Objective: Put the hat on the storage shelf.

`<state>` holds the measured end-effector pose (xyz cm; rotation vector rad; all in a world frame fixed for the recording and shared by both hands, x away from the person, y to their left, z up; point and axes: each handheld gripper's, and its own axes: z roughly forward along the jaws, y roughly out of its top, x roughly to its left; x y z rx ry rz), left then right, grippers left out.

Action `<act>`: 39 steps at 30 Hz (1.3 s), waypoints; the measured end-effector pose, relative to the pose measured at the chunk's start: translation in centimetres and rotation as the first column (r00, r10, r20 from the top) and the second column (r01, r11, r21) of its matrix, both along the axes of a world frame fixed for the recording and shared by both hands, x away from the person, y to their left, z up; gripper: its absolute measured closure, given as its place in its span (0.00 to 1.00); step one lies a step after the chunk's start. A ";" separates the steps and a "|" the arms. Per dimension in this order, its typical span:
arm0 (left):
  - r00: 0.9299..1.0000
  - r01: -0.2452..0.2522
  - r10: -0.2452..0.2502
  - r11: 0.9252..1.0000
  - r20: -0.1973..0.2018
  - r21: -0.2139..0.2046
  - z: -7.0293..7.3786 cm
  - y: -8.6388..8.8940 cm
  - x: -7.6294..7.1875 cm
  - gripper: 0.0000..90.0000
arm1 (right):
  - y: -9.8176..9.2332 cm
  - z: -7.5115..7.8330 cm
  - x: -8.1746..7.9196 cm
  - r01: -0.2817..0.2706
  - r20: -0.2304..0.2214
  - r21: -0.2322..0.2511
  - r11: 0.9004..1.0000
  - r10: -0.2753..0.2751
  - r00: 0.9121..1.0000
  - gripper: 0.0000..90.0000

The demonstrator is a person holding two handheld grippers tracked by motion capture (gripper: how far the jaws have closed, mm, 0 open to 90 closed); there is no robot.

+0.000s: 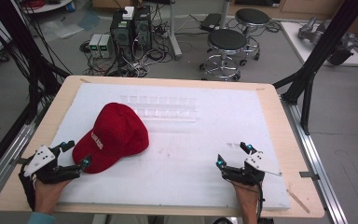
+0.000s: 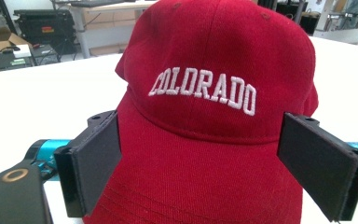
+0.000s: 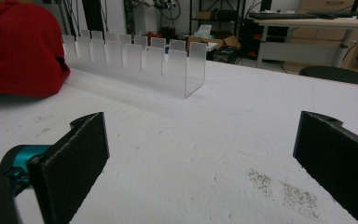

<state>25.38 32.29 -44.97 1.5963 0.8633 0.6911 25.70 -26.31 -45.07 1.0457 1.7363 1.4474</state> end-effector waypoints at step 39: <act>0.998 0.045 -0.045 0.999 -0.039 0.013 0.5 -0.1 0.4 0.16 | -0.2 0.0 -0.1 0.006 0.012 0.012 1.000 -0.006 1.000 0.02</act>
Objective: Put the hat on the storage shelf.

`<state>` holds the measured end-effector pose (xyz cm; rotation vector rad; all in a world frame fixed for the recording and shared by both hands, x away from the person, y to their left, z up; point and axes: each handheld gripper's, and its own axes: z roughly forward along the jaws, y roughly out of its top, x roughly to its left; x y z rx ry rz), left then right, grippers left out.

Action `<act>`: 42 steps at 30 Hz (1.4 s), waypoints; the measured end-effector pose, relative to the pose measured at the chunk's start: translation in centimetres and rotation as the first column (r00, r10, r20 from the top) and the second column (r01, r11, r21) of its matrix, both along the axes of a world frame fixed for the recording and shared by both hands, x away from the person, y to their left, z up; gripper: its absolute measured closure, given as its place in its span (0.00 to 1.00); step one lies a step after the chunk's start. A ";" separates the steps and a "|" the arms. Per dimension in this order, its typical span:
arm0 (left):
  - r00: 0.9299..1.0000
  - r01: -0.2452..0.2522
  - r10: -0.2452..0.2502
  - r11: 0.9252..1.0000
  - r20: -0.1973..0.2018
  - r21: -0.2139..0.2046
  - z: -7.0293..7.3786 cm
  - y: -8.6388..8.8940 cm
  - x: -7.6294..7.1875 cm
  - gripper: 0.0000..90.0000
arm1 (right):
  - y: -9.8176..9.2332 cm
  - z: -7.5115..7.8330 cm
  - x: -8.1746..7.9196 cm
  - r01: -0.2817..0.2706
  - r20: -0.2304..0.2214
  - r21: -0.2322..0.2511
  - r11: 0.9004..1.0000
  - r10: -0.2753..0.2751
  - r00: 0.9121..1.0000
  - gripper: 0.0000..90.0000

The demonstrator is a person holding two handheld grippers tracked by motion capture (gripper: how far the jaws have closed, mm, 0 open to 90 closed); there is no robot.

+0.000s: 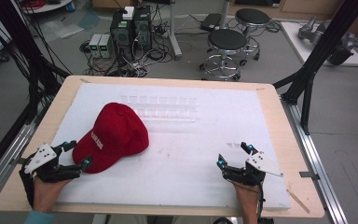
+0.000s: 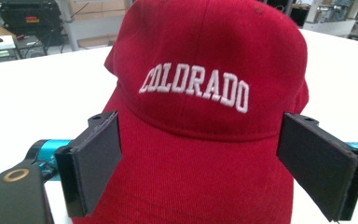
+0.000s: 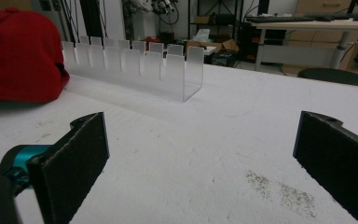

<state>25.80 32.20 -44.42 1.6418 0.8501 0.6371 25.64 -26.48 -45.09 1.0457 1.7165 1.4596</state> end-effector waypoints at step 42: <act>0.973 0.139 -0.086 0.958 -0.213 0.249 9.2 -6.3 8.4 0.16 | -0.2 0.0 0.0 -0.001 -0.008 0.019 1.000 0.001 1.000 0.02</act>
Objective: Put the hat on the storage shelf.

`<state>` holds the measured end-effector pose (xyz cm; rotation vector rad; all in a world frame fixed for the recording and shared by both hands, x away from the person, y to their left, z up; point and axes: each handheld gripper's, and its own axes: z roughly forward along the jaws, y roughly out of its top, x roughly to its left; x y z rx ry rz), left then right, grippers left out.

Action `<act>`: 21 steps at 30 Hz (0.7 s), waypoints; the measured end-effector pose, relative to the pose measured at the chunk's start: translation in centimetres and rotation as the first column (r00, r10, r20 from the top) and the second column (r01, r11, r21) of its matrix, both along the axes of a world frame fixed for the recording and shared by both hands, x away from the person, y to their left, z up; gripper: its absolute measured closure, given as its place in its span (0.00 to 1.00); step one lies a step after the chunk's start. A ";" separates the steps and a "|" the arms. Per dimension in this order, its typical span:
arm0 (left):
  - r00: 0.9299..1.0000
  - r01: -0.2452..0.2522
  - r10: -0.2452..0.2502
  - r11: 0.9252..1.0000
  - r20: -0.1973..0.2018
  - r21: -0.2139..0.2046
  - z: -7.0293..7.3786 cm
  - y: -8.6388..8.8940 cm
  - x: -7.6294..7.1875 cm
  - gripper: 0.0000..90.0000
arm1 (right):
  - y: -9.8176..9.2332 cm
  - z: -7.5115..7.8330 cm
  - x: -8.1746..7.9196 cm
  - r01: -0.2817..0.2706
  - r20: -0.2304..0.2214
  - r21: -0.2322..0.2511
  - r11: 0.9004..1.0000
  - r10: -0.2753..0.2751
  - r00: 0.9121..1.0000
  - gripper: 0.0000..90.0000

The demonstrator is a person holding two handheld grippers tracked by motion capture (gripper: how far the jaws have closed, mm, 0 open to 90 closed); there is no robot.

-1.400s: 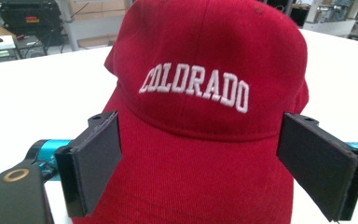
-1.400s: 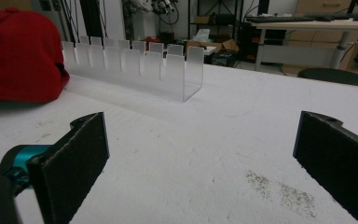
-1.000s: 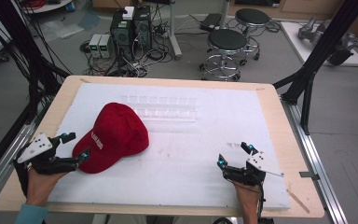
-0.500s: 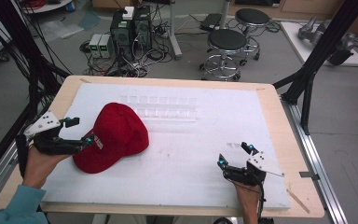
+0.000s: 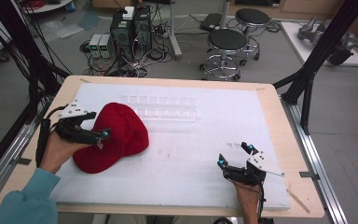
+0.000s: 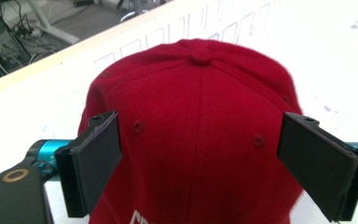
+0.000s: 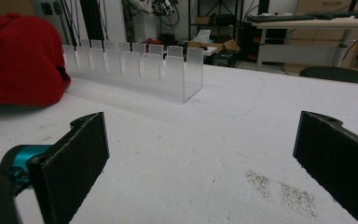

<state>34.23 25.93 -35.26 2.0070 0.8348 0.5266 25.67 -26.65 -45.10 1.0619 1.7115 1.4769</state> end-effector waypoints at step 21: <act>0.991 0.040 -0.025 0.993 -0.131 0.114 -2.0 -1.3 1.8 0.16 | 0.1 0.0 0.0 0.002 0.002 -0.008 1.000 -0.002 1.000 0.02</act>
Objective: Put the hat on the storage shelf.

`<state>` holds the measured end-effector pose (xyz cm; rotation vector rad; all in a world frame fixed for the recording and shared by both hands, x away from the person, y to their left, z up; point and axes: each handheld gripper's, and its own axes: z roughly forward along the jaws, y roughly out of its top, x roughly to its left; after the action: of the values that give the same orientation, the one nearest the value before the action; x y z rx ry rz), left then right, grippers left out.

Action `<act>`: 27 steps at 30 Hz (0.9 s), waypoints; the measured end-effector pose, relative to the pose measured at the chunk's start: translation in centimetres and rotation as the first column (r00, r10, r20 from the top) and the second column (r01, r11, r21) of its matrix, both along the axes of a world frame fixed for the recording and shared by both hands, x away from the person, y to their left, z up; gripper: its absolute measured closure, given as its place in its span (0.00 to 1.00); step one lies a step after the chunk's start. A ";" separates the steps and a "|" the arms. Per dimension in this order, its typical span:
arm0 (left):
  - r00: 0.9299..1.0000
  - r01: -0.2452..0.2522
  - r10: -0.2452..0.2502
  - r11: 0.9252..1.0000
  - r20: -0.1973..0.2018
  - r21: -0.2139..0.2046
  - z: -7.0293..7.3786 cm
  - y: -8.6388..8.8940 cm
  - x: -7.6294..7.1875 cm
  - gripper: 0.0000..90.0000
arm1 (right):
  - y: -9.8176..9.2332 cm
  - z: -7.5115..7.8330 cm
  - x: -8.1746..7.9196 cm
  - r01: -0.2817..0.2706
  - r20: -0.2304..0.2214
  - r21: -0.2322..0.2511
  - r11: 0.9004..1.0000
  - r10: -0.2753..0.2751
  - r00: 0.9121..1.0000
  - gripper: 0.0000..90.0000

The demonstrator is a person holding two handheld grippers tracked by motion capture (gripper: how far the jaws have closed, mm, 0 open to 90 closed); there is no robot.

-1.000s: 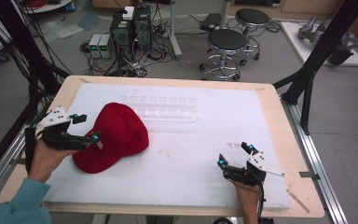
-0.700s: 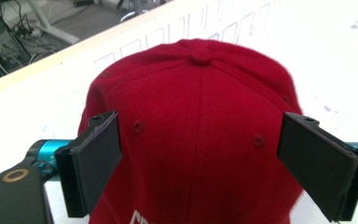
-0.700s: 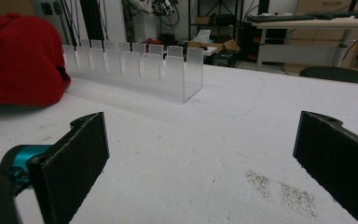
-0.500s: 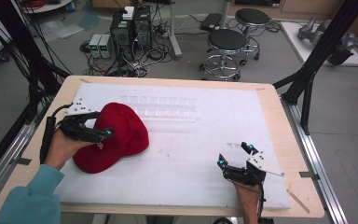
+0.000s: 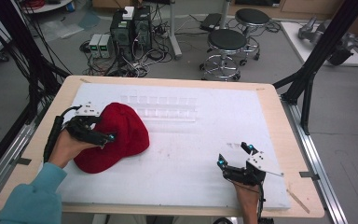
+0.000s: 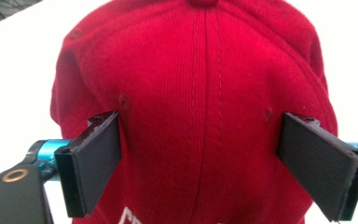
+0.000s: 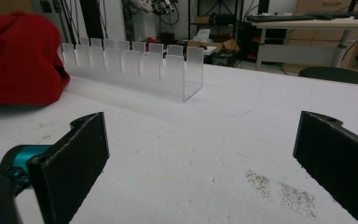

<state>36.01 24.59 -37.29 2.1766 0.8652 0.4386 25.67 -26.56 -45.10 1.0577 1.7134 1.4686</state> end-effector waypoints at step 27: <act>0.998 -0.005 0.007 0.999 -0.065 0.042 -1.7 -0.7 1.1 0.60 | 0.0 0.0 0.0 0.000 -0.002 -0.002 1.000 0.000 1.000 0.02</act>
<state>37.13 23.92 -38.96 2.2378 0.9056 0.3936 25.64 -26.54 -45.10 1.0593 1.7157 1.4661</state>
